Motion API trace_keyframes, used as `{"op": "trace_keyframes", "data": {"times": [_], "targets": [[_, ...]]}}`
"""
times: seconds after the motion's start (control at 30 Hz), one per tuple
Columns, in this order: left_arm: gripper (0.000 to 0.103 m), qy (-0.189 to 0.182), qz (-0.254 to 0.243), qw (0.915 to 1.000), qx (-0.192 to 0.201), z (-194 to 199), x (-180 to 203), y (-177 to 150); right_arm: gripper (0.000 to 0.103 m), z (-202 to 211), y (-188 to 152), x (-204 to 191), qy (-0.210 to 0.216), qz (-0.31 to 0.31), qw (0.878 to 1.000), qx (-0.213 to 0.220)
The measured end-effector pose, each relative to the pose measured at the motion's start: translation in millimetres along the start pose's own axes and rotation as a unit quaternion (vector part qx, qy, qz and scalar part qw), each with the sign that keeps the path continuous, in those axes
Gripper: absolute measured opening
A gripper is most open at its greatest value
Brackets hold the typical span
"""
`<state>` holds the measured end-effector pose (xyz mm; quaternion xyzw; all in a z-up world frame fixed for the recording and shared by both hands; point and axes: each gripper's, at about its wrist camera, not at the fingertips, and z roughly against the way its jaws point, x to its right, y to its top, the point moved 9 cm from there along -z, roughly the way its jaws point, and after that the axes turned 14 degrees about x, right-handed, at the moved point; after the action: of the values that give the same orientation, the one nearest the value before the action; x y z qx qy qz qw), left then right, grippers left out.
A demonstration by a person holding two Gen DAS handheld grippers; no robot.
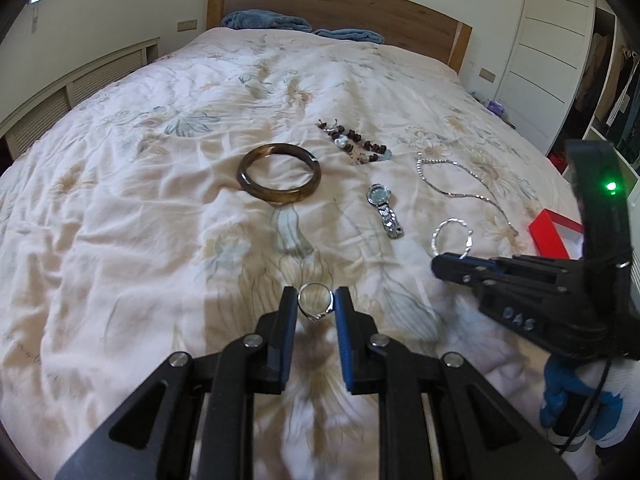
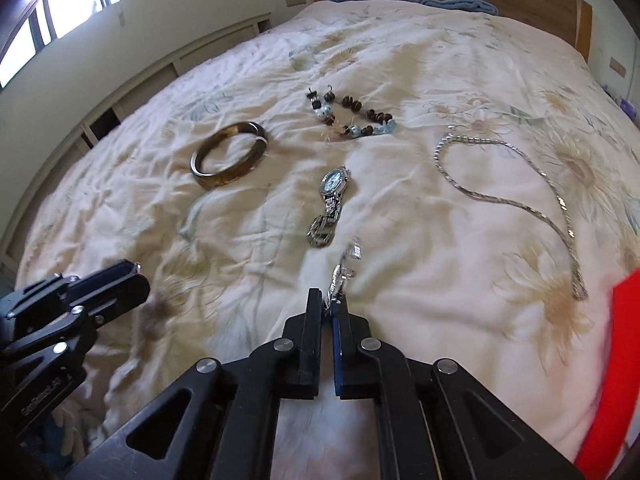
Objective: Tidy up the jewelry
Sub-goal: 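Carry the ring and hoop toward the red box with both tools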
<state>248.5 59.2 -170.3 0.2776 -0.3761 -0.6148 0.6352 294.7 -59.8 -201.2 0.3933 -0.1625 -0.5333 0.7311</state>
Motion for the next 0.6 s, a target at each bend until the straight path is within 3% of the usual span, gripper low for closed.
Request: {"op": "trace_keyframes", "data": {"times": [0.37, 0.6], "targets": [[0.018, -0.013, -0.02, 0.9995, 0.019, 54, 34, 13, 0.004, 88, 14, 6, 0.008, -0.028, 0.998, 0.056], [0.018, -0.07, -0.05, 0.996, 0.024, 68, 106, 25, 0.004, 141, 5, 51, -0.028, -0.058, 0.995, 0.077]]}}
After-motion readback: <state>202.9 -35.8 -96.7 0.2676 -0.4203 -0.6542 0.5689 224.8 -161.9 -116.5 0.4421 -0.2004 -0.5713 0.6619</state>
